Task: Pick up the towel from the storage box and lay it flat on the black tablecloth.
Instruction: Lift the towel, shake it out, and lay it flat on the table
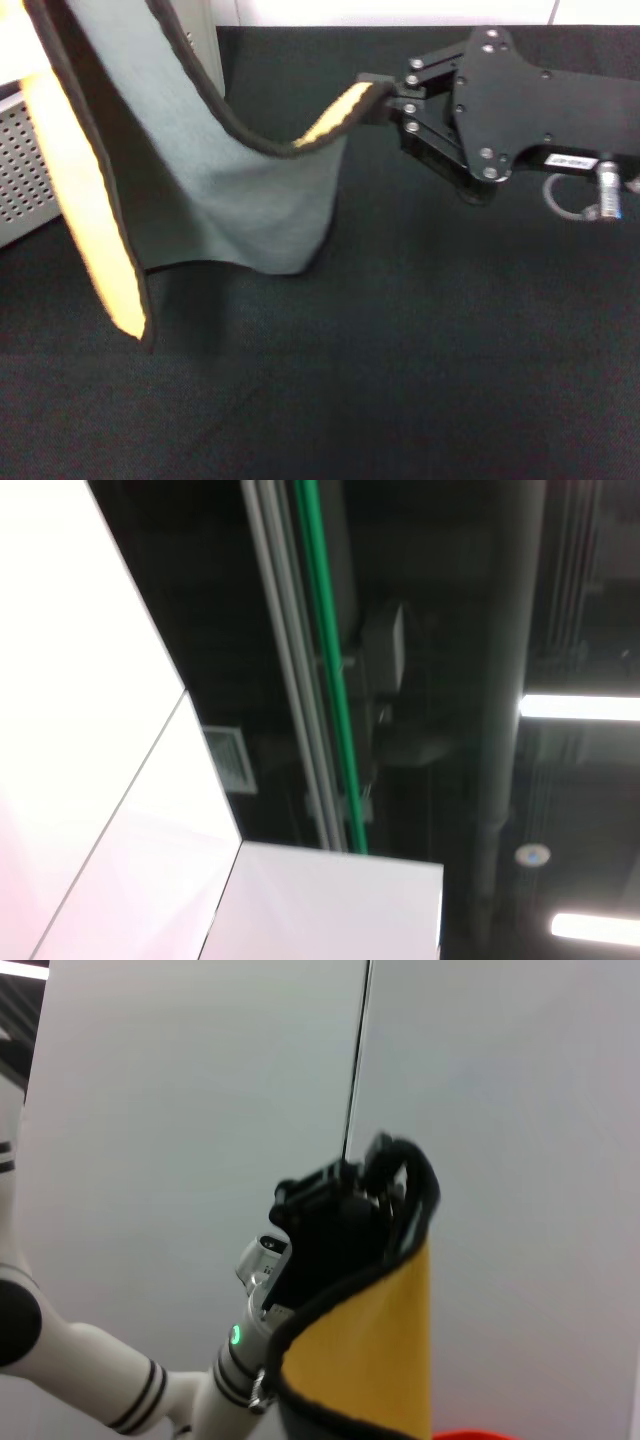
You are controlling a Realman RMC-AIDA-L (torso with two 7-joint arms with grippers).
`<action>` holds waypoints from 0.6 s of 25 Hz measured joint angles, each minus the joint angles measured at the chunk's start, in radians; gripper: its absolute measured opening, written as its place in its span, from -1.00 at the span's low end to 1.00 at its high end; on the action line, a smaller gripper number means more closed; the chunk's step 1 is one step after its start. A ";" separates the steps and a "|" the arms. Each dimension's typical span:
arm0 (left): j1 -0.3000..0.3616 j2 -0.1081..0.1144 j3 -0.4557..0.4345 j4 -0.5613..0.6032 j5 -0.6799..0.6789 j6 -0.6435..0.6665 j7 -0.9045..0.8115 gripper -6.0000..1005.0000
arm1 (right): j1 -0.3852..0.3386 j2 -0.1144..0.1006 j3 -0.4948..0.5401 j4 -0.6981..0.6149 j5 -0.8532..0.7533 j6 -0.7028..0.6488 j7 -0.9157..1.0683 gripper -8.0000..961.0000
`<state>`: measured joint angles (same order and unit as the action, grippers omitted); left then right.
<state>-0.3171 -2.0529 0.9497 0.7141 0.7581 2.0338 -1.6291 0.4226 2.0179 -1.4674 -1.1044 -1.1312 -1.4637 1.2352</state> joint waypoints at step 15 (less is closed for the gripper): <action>0.120 0.041 0.004 0.062 0.304 0.002 0.158 -0.97 | -0.247 -0.011 0.152 -0.343 -0.109 -0.023 0.180 -0.97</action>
<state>-0.1970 -2.0119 0.9536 0.7760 1.0619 2.0356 -1.4710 0.1753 2.0067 -1.3156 -1.4469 -1.2399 -1.4868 1.4152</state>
